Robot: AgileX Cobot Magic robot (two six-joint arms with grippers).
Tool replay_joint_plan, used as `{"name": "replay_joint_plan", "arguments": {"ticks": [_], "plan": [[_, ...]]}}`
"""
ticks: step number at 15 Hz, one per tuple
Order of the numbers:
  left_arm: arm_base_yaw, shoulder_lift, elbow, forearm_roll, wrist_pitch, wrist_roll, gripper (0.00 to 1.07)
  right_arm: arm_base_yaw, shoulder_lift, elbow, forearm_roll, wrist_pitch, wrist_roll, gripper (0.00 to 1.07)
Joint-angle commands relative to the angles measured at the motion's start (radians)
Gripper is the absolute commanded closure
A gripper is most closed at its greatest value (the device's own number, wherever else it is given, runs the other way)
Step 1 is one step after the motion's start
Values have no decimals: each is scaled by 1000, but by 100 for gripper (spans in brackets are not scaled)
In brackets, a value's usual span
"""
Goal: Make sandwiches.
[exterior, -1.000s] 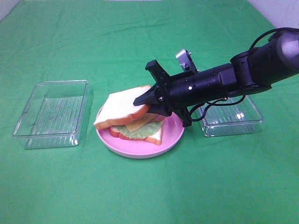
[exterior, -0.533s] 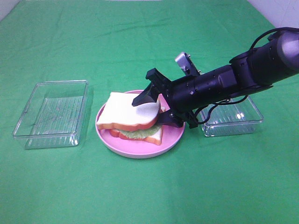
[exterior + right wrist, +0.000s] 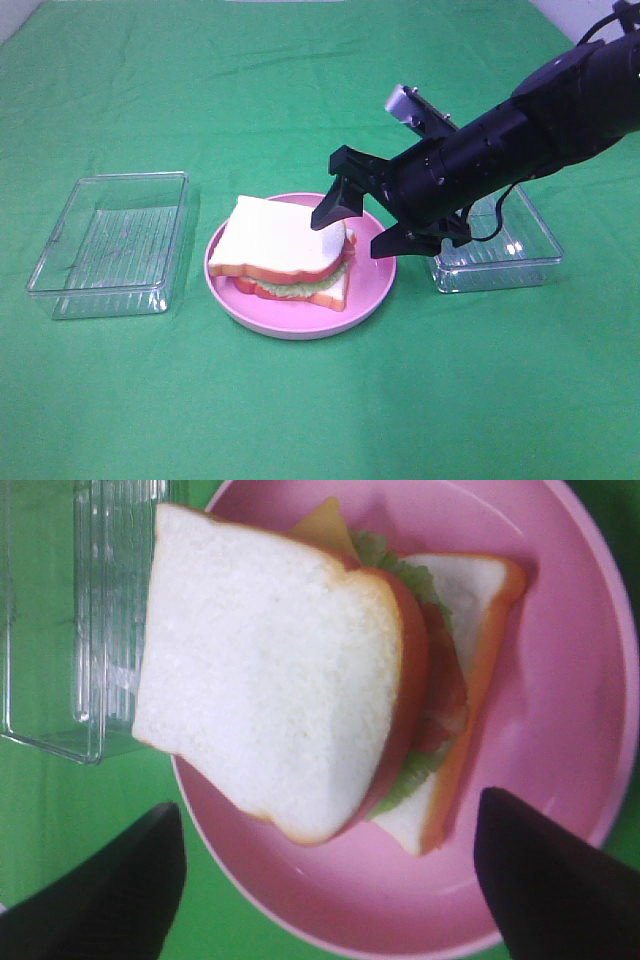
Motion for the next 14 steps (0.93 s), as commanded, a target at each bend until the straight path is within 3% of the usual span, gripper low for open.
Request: {"name": "replay_joint_plan", "arguments": {"ticks": [1,4,7,9,10,14], "plan": [[-4,-8,2,-2,-12,0,27,-1,-153,1,-344,105,167,32],[-4,-8,2,-2,-12,0,27,-1,-357,22,-652,218,323,32],[-4,-8,2,-4,-12,0,27,-1,-556,90,-822,282,425,32],[-4,-8,2,-5,-12,0,27,-1,-734,166,-888,345,464,32],[-4,-8,2,-5,-12,0,27,-1,-916,244,-905,422,463,32],[-4,-8,2,-5,-12,0,27,-1,-1229,390,-953,559,463,32]]}}
